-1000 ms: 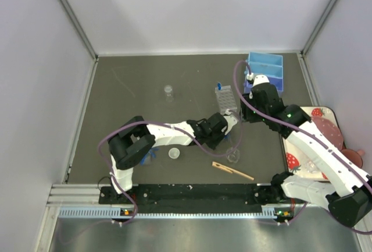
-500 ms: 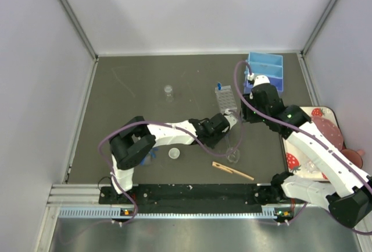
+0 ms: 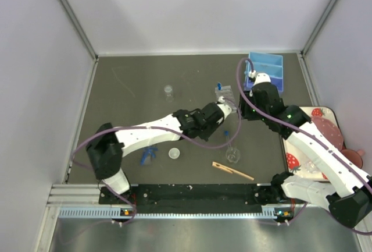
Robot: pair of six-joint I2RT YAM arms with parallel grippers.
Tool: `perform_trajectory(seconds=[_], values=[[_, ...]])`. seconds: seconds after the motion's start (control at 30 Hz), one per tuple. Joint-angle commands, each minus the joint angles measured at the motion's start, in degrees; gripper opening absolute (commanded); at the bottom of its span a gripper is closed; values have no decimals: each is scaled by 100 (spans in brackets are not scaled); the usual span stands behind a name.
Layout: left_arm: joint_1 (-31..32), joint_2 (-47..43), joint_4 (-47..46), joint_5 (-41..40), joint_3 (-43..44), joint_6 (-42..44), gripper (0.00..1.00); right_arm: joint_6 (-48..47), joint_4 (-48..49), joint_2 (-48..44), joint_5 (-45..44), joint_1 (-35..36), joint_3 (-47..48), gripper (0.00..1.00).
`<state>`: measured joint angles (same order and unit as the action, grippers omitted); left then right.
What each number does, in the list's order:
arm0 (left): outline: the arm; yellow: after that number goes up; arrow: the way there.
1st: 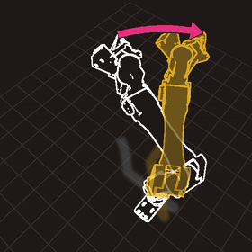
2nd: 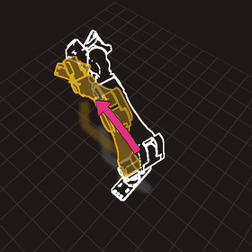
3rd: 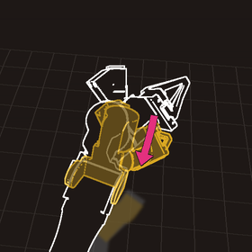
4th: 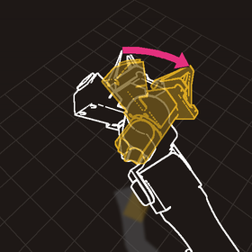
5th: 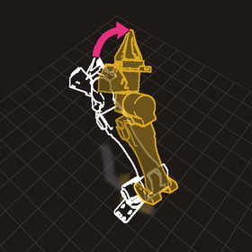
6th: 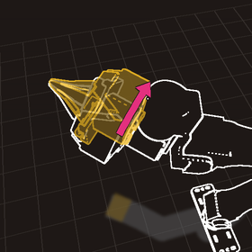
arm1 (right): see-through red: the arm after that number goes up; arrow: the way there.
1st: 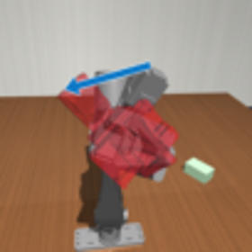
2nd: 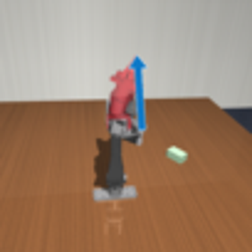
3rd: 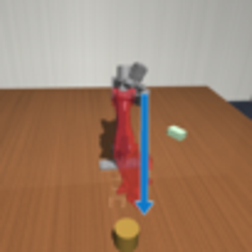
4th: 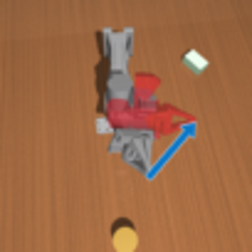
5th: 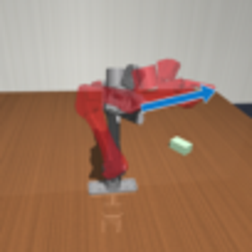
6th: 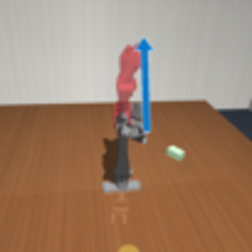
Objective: Organize the chemistry lab equipment
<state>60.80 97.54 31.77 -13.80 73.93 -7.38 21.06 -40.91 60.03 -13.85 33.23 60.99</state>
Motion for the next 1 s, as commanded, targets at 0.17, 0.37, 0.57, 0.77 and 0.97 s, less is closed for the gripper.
perform_trajectory(seconds=[0.17, 0.37, 0.57, 0.77, 0.97], values=[[-6, -1992, 251, 676, 350, 87, 0, 232, 873, -220, 1345, 43, 176, 50], [-15, -2862, 453, 1353, 183, 219, 0, 197, 1173, -255, 3226, 43, 501, 52], [-24, -3618, 418, 2082, -308, 210, 0, 328, 1164, -589, 4527, 43, 642, 60], [-24, -4163, 321, 2479, -599, 237, 0, 574, 1164, -738, 5312, 43, 563, 59], [-24, -4410, 260, 2681, -625, 316, 0, 935, 1637, -624, 5972, 166, 308, 58]])
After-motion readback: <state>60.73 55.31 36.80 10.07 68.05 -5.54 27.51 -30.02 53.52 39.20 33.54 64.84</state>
